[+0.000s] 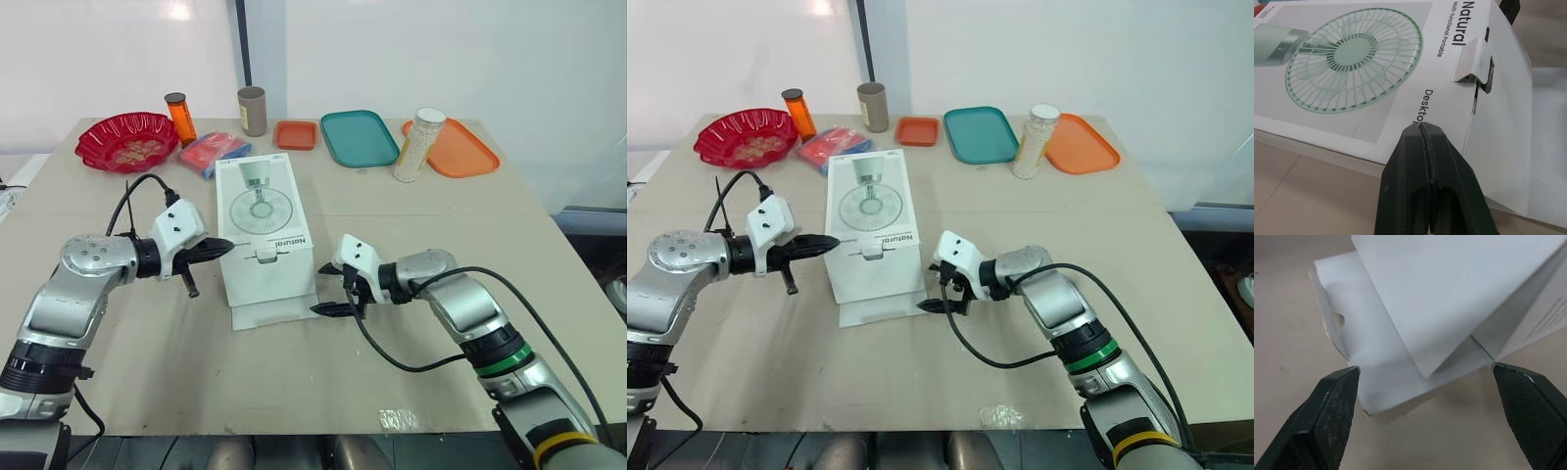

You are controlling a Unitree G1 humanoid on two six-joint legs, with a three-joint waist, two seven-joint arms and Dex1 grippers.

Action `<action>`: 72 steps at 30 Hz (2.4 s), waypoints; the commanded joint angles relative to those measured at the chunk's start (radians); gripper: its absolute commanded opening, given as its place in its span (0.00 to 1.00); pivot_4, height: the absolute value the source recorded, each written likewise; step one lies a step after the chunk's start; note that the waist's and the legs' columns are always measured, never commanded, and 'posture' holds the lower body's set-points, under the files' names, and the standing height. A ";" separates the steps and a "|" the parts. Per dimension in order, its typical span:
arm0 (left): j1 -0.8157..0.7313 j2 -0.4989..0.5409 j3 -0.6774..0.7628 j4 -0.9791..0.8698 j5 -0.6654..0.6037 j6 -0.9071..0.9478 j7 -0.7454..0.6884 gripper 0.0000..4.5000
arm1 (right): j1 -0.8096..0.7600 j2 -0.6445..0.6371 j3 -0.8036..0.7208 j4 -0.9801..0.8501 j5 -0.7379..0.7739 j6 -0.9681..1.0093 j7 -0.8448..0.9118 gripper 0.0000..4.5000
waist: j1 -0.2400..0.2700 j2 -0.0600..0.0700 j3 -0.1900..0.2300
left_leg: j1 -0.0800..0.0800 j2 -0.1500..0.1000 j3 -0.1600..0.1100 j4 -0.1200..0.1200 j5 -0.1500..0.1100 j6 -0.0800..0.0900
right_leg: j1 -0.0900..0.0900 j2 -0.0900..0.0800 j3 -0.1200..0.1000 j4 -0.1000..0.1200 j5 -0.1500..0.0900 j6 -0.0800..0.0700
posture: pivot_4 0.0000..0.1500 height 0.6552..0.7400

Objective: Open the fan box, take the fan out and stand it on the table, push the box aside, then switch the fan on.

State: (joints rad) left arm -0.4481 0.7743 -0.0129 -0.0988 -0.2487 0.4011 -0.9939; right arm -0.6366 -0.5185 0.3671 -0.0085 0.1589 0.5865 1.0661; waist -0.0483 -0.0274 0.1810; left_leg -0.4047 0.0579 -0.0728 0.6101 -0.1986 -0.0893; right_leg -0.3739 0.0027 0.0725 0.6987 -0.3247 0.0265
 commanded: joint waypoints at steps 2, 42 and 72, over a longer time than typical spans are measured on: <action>-0.006 0.016 0.011 0.011 0.015 0.003 0.016 0.01 | 0.009 -0.015 -0.051 -0.130 0.111 -0.034 0.103 0.99 | 0.000 0.000 0.000 | 0.000 0.000 0.000 0.000 0.000 0.000 | 0.000 0.000 0.000 0.000 0.000 0.000 | 1.00 1.00; -0.040 -0.047 -0.022 0.041 0.015 0.000 0.127 0.01 | -0.130 0.166 -0.096 0.083 0.125 -0.033 -0.040 0.99 | 0.001 -0.001 0.001 | -0.001 0.000 -0.001 0.000 0.000 0.000 | -0.001 0.000 -0.001 0.001 0.000 -0.001 | 1.00 1.00; -0.012 -0.039 -0.011 0.080 0.051 -0.056 0.096 0.00 | -0.256 0.042 0.138 -0.282 0.028 0.348 -0.207 0.01 | 0.000 -0.001 0.001 | -0.001 0.000 -0.001 0.000 0.000 0.000 | -0.001 0.000 -0.001 0.001 0.000 -0.001 | 1.00 1.00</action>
State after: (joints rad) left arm -0.4789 0.7259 -0.0229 -0.0283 -0.2151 0.3361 -0.8998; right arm -0.8927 -0.4584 0.5059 -0.2441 0.1905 0.9532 0.8429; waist -0.0480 -0.0283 0.1816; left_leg -0.4056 0.0583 -0.0735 0.6102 -0.1986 -0.0892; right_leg -0.3748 0.0027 0.0716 0.6992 -0.3244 0.0260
